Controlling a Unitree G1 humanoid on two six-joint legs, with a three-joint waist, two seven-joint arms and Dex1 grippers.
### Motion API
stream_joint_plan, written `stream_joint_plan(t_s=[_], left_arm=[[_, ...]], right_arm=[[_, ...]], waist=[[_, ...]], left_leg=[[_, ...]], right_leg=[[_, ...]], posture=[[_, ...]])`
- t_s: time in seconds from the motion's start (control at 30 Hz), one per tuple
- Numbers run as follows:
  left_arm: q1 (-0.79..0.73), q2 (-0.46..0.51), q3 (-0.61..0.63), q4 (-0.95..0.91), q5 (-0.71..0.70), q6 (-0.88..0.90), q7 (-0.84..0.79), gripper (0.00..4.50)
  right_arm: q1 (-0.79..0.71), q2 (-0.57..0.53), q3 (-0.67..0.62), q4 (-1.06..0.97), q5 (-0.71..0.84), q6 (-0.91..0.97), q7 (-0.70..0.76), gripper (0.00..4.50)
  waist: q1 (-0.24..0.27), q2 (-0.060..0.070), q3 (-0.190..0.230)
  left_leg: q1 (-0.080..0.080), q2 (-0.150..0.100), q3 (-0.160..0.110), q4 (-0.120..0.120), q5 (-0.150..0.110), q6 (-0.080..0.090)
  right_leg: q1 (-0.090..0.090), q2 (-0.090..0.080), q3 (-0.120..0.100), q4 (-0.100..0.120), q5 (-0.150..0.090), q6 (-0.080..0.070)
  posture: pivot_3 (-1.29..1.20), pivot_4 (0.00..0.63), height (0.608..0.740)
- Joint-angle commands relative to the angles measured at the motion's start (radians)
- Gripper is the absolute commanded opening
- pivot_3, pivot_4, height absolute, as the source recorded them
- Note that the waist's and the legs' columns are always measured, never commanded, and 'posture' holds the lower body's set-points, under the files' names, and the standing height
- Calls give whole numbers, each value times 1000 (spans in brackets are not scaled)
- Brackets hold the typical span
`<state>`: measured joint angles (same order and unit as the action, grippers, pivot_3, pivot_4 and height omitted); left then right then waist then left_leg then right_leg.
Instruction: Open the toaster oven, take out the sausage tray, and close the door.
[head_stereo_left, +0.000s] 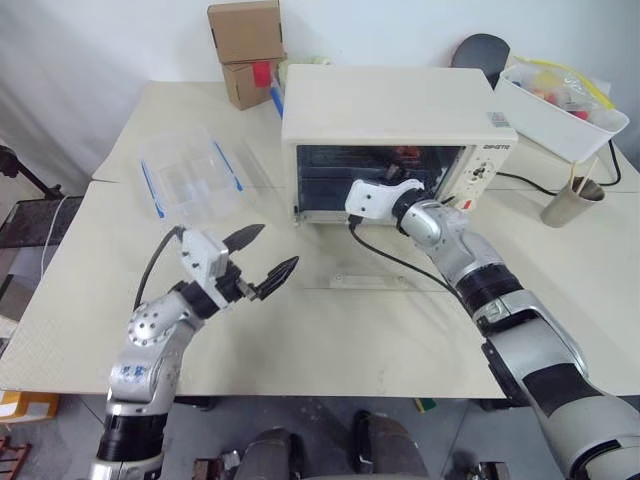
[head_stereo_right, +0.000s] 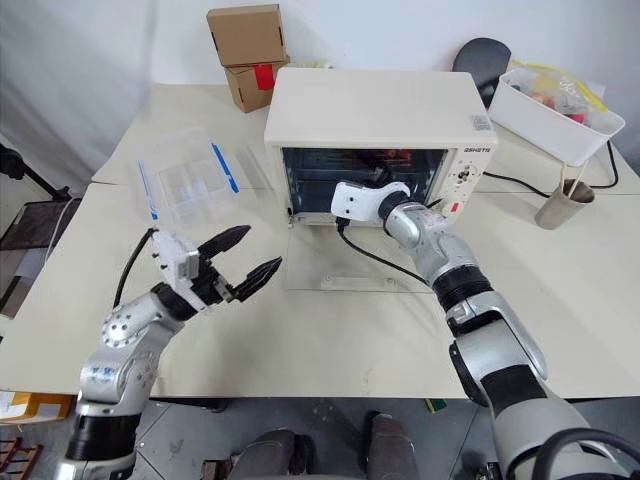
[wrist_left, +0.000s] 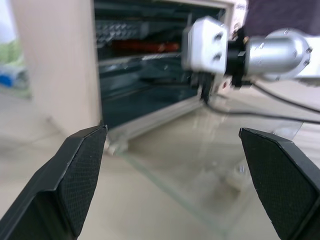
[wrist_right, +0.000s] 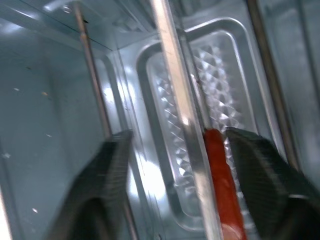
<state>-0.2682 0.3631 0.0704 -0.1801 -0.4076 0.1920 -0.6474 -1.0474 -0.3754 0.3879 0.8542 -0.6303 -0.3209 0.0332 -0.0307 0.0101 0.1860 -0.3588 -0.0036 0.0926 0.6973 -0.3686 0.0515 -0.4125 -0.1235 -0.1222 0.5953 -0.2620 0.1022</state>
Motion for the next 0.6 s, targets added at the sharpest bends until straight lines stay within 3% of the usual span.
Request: stream_joint_plan(t_s=[0.03, 0.2, 0.6], left_arm=[[-95, -8, -15, 80, 6, -41, -39, 4500], [-220, -20, -20, 195, -28, -25, -111, 4500], [-510, -74, 25, 567, -20, -102, -176, 4500]], right_arm=[[-54, 8, 1, 31, -9, -12, -46, 1606], [-77, 11, 8, 76, -17, -18, -67, 55], [-69, -30, 5, -39, -40, -47, -59, 15]], waist=[[0, 0, 0], [-3, 0, 0], [1, 0, 0]], left_leg=[[-1, 0, 0, 0, 0, 0], [-1, 2, -1, 0, 0, 0], [-4, 4, -1, 0, 2, -2]], right_leg=[[0, 1, 0, 0, 0, 0], [0, 4, -1, -1, 0, 0], [-2, 7, -1, -2, 0, 0]], posture=[[0, 150, 740], [0, 150, 740], [0, 150, 740]])
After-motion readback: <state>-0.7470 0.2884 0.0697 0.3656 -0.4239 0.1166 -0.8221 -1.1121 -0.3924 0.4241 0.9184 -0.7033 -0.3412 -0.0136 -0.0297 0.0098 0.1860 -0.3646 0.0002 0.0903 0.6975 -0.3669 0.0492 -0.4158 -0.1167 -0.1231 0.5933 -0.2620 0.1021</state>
